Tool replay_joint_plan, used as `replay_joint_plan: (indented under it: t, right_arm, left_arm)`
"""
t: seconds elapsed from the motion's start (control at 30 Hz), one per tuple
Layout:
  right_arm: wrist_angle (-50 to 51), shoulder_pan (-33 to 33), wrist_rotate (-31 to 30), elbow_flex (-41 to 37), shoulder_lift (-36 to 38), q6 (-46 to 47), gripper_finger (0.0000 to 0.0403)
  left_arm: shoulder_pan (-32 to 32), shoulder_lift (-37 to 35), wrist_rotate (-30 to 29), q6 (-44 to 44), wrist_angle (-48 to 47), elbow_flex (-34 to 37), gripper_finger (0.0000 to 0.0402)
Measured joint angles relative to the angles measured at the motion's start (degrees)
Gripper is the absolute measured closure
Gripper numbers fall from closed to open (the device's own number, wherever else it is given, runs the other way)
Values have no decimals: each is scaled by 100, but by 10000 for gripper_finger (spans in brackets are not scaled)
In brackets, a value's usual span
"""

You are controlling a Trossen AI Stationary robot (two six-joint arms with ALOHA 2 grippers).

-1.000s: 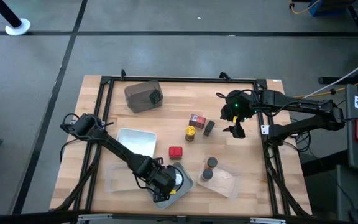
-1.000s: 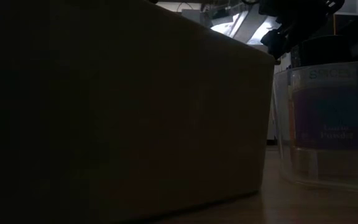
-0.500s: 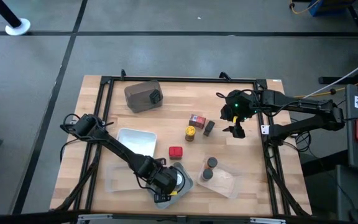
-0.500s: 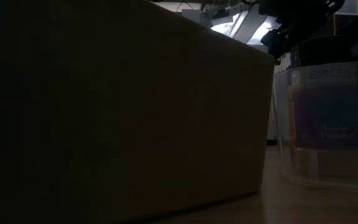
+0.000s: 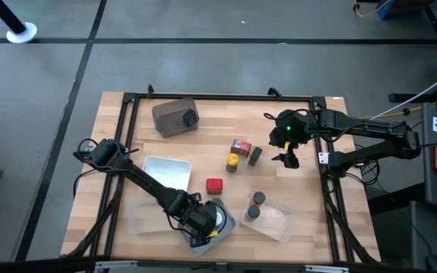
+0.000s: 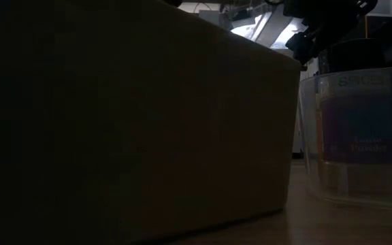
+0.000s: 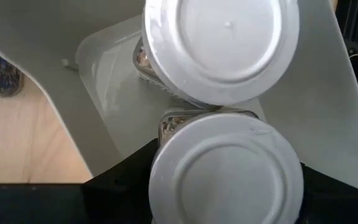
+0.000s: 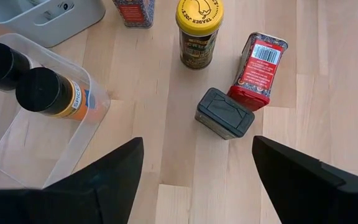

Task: Sort spices by type
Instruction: Put the white seasoning bottle into the gray bin

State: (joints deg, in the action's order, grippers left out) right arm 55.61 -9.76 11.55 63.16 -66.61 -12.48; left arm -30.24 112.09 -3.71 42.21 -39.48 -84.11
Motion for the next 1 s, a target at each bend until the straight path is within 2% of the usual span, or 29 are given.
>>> replay_joint_plan:
  t: [0.5,0.8,1.0]
  right_arm:
    - [2,0,0,0,0,-1,102]
    - [2,0,0,0,0,-1,102]
    - [6,0,0,0,0,-1,102]
  left_arm:
    - [30,0,154,-42,-4,-1,190]
    - [109,4,206,-41,-7,-1,123]
    - [111,-109,473,-14,-1,-12,112]
